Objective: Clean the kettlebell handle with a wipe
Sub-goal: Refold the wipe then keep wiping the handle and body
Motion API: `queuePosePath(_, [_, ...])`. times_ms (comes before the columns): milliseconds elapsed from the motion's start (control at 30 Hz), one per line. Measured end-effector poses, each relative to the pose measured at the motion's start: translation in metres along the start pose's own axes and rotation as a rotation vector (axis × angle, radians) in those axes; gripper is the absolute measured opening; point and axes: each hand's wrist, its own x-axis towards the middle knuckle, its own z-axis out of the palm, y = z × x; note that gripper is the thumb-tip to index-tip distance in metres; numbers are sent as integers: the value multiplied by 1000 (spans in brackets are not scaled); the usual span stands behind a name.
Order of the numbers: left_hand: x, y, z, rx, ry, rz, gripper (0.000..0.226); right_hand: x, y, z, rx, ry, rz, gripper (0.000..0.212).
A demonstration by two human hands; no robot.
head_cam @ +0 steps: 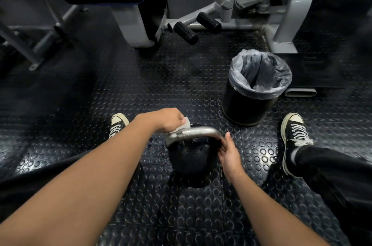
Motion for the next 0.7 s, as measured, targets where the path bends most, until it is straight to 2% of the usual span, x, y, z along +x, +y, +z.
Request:
queuePosePath(133, [-2,-12,2,46,-20,-29,39,-1,0,1,-9,7,-8,41])
queuePosePath(233, [0,-5,1,-7,-20,-19,39,0,0,1,-15,2,-15,41])
queuePosePath(400, [2,6,0,-6,33,26,39,-1,-1,1,11,-16,-13,51])
queuePosePath(567, [0,-6,6,94,25,0,39,0,1,1,-8,-17,-16,47])
queuePosePath(700, [2,0,8,60,51,39,42,-2,-1,1,-7,-17,-8,51])
